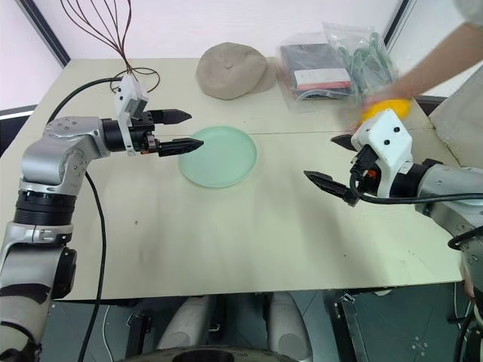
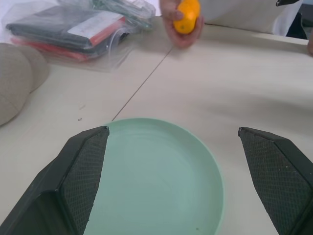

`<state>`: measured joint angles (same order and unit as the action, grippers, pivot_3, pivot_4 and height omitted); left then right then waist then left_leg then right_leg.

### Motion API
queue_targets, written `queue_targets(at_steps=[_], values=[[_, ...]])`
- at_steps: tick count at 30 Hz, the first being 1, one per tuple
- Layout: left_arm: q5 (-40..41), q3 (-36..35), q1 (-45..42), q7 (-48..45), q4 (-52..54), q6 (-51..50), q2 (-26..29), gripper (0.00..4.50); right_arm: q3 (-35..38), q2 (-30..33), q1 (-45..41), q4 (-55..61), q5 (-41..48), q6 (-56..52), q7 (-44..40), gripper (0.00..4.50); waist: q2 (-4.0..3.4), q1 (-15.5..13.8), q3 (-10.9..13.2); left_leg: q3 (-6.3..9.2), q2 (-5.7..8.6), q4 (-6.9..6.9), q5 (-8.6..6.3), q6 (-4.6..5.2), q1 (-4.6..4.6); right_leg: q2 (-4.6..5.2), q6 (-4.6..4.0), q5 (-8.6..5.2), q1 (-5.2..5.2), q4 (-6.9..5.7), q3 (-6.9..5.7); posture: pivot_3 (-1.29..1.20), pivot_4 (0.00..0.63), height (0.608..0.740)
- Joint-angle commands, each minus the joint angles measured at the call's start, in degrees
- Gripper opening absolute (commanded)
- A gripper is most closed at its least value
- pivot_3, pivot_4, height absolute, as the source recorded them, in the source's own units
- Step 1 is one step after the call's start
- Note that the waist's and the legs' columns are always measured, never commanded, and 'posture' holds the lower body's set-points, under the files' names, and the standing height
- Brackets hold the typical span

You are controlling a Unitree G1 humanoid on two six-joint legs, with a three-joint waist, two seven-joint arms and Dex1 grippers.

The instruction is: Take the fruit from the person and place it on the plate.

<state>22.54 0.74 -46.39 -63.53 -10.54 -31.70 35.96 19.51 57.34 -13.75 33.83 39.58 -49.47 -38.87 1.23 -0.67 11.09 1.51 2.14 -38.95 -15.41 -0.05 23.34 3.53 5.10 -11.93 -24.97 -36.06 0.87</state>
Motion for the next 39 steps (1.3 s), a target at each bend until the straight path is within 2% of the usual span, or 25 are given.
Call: queue_targets(at_steps=[1,39], values=[[0.6,-2.0,-1.0,0.4,0.5,1.2,0.7,4.43,0.8,-0.2,-1.3,0.3,-0.4,1.5,0.2,4.5,0.0,0.0,0.0,0.0,0.0,0.0,0.0,0.0,0.0,0.0,0.0,0.0,0.0,0.0,0.0,0.0,0.15,0.74],[0.9,-2.2,-0.1,2.1,1.8,0.6,2.3,4.43,0.3,-0.5,-0.7,-1.0,-0.8,3.0,-0.6,4.5,0.0,0.0,0.0,0.0,0.0,0.0,0.0,0.0,0.0,0.01,-0.01,0.0,0.0,0.01,0.0,0.0,0.15,0.74]])
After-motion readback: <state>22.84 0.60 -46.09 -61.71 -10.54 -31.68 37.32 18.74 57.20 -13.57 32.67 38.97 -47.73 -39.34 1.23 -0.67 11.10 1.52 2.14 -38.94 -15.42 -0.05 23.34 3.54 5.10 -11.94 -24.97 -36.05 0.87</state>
